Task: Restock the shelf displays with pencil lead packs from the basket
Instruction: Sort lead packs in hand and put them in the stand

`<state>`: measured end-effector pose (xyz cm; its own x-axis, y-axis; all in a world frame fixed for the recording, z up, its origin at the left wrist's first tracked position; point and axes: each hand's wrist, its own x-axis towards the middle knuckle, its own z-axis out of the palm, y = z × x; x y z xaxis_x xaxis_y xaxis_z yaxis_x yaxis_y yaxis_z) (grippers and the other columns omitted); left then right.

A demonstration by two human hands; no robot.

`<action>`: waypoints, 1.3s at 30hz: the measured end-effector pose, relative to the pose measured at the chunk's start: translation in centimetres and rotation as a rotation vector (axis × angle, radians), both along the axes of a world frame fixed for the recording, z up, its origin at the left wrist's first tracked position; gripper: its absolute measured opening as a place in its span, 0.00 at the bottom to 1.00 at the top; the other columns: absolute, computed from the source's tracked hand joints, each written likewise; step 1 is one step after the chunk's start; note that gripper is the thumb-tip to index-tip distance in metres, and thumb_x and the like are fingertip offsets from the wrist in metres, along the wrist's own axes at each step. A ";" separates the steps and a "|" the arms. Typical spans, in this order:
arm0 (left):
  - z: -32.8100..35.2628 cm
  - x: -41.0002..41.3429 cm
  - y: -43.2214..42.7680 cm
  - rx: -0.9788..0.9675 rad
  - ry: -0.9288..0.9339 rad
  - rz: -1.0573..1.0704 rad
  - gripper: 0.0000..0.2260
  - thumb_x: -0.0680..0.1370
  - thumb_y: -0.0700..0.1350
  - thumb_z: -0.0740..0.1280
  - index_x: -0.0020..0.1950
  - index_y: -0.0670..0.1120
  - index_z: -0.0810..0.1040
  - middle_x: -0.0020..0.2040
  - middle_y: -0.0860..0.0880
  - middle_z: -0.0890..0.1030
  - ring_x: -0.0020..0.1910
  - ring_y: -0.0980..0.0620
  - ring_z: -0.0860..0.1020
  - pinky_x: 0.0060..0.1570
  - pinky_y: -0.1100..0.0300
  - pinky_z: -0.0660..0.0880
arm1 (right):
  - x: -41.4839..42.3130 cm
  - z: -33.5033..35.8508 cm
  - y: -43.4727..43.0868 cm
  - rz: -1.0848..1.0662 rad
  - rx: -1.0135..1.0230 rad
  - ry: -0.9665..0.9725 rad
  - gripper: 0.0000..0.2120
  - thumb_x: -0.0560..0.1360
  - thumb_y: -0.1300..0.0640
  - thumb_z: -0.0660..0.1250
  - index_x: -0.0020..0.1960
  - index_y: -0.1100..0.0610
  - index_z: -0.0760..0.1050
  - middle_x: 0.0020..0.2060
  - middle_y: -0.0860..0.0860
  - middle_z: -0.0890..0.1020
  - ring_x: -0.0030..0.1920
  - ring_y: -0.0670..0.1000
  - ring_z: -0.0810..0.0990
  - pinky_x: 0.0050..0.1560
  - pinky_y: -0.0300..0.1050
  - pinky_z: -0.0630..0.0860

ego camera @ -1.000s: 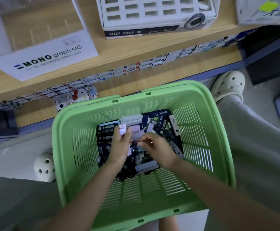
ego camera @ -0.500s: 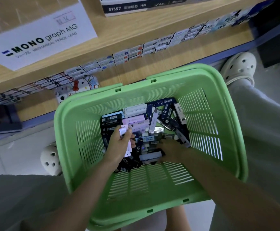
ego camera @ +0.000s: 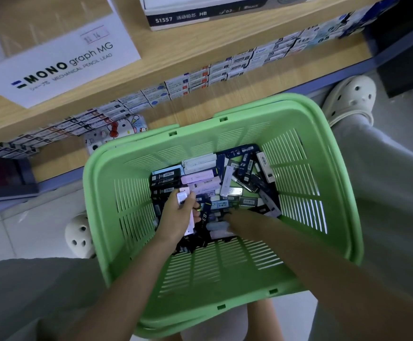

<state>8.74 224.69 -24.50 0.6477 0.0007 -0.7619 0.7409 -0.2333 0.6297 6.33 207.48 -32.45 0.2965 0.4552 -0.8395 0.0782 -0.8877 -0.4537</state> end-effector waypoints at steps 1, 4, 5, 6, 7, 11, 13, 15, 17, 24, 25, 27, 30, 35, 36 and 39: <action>0.1 -0.1 0.1 0.011 0.008 -0.001 0.07 0.82 0.43 0.58 0.60 0.46 0.68 0.40 0.49 0.73 0.35 0.54 0.73 0.32 0.69 0.75 | 0.0 0.1 -0.2 -0.041 0.030 0.015 0.12 0.81 0.62 0.53 0.61 0.63 0.69 0.56 0.60 0.73 0.58 0.57 0.72 0.46 0.43 0.62; -0.2 -0.8 0.4 0.075 0.038 -0.029 0.14 0.82 0.44 0.59 0.64 0.39 0.68 0.35 0.47 0.71 0.32 0.52 0.73 0.31 0.67 0.74 | -0.1 0.8 -0.8 -0.222 0.069 0.006 0.07 0.80 0.64 0.55 0.44 0.58 0.68 0.38 0.53 0.69 0.46 0.52 0.70 0.41 0.42 0.59; -0.4 -1.0 0.5 0.097 0.052 -0.032 0.15 0.82 0.45 0.59 0.65 0.37 0.68 0.34 0.47 0.71 0.30 0.53 0.72 0.30 0.66 0.73 | -0.1 1.1 -0.9 -0.297 0.073 0.010 0.06 0.80 0.64 0.55 0.45 0.59 0.68 0.38 0.53 0.69 0.44 0.51 0.70 0.41 0.43 0.61; -0.5 -1.3 0.5 0.113 0.071 -0.029 0.16 0.81 0.46 0.60 0.65 0.38 0.68 0.33 0.46 0.71 0.28 0.53 0.72 0.29 0.65 0.72 | 0.1 1.8 -0.9 -0.398 0.095 0.025 0.05 0.80 0.63 0.55 0.48 0.59 0.69 0.37 0.53 0.71 0.41 0.51 0.71 0.39 0.43 0.64; -0.5 -1.5 0.5 0.120 0.090 -0.015 0.17 0.81 0.47 0.61 0.66 0.38 0.68 0.33 0.46 0.71 0.27 0.54 0.72 0.30 0.63 0.72 | 0.3 2.7 -0.9 -0.516 0.137 0.038 0.04 0.81 0.62 0.55 0.50 0.59 0.68 0.35 0.52 0.71 0.37 0.51 0.72 0.35 0.41 0.66; 0.3 -1.8 0.0 0.011 0.159 0.236 0.20 0.80 0.46 0.62 0.71 0.41 0.65 0.41 0.48 0.77 0.36 0.52 0.76 0.32 0.62 0.75 | 1.5 6.6 0.2 -0.864 0.267 -0.002 0.08 0.82 0.59 0.55 0.58 0.60 0.68 0.37 0.55 0.73 0.36 0.49 0.72 0.26 0.30 0.64; 1.1 -1.7 -0.3 -0.080 0.155 0.329 0.21 0.80 0.45 0.62 0.71 0.40 0.65 0.45 0.49 0.80 0.40 0.53 0.79 0.32 0.64 0.76 | 2.0 8.3 1.1 -0.954 0.314 -0.014 0.11 0.82 0.57 0.55 0.60 0.61 0.67 0.38 0.54 0.75 0.40 0.52 0.74 0.33 0.36 0.71; 2.1 -1.3 -0.6 -0.175 0.150 0.427 0.18 0.80 0.44 0.62 0.68 0.39 0.69 0.52 0.45 0.81 0.44 0.52 0.81 0.32 0.64 0.77 | 2.3 9.6 1.7 -1.003 0.380 -0.013 0.09 0.81 0.57 0.56 0.58 0.60 0.67 0.37 0.51 0.74 0.40 0.51 0.76 0.45 0.47 0.78; 3.4 -0.9 -0.7 -0.263 0.133 0.520 0.09 0.80 0.43 0.63 0.57 0.41 0.76 0.51 0.42 0.82 0.43 0.51 0.82 0.35 0.62 0.79 | 2.4 11.2 2.3 -1.026 0.421 -0.012 0.09 0.82 0.57 0.55 0.59 0.60 0.66 0.38 0.50 0.75 0.39 0.49 0.77 0.46 0.43 0.78; 7.7 0.2 -1.2 -0.214 0.053 0.529 0.11 0.78 0.44 0.66 0.56 0.38 0.76 0.49 0.39 0.81 0.47 0.42 0.80 0.53 0.45 0.77 | 2.4 16.8 2.6 -0.778 0.354 -0.292 0.03 0.82 0.58 0.54 0.54 0.53 0.65 0.41 0.61 0.80 0.38 0.58 0.82 0.36 0.53 0.76; 8.2 0.4 -1.3 -0.207 0.048 0.556 0.14 0.78 0.44 0.66 0.59 0.37 0.74 0.47 0.40 0.81 0.46 0.42 0.80 0.50 0.47 0.77 | 2.4 17.6 2.4 -0.753 0.349 -0.361 0.03 0.82 0.60 0.54 0.52 0.53 0.65 0.37 0.59 0.78 0.33 0.55 0.80 0.31 0.50 0.74; 9.4 0.6 -1.2 -0.254 0.025 0.588 0.14 0.80 0.44 0.63 0.61 0.37 0.72 0.41 0.45 0.81 0.40 0.46 0.79 0.48 0.51 0.77 | 2.7 19.5 2.1 -0.781 0.370 -0.456 0.06 0.82 0.63 0.53 0.50 0.54 0.66 0.31 0.50 0.73 0.24 0.42 0.72 0.24 0.36 0.66; 11.7 0.6 -1.1 -0.345 -0.028 0.515 0.05 0.81 0.44 0.61 0.52 0.44 0.73 0.36 0.48 0.83 0.38 0.46 0.80 0.56 0.46 0.76 | 2.9 22.0 1.9 -0.895 0.427 -0.468 0.09 0.82 0.60 0.54 0.46 0.57 0.70 0.28 0.48 0.71 0.23 0.43 0.65 0.25 0.36 0.63; 16.0 0.2 -0.9 -0.399 -0.149 0.436 0.07 0.79 0.45 0.64 0.45 0.43 0.75 0.30 0.50 0.81 0.25 0.55 0.77 0.29 0.62 0.76 | 2.5 25.3 2.3 -0.962 0.553 -0.372 0.11 0.82 0.55 0.53 0.45 0.56 0.71 0.31 0.48 0.79 0.27 0.45 0.71 0.31 0.35 0.69; 16.9 0.1 -0.8 -0.402 -0.167 0.430 0.07 0.79 0.45 0.64 0.45 0.43 0.76 0.31 0.50 0.80 0.24 0.56 0.76 0.27 0.63 0.75 | 2.3 25.9 2.4 -0.962 0.572 -0.351 0.11 0.82 0.54 0.54 0.45 0.55 0.71 0.33 0.48 0.80 0.29 0.45 0.73 0.34 0.36 0.71; 19.2 -0.1 -0.4 -0.408 -0.212 0.373 0.09 0.80 0.47 0.63 0.52 0.41 0.75 0.30 0.47 0.77 0.23 0.55 0.73 0.24 0.64 0.72 | 1.5 27.5 2.5 -0.845 0.535 -0.421 0.13 0.81 0.53 0.57 0.39 0.52 0.70 0.30 0.44 0.73 0.30 0.41 0.70 0.36 0.34 0.68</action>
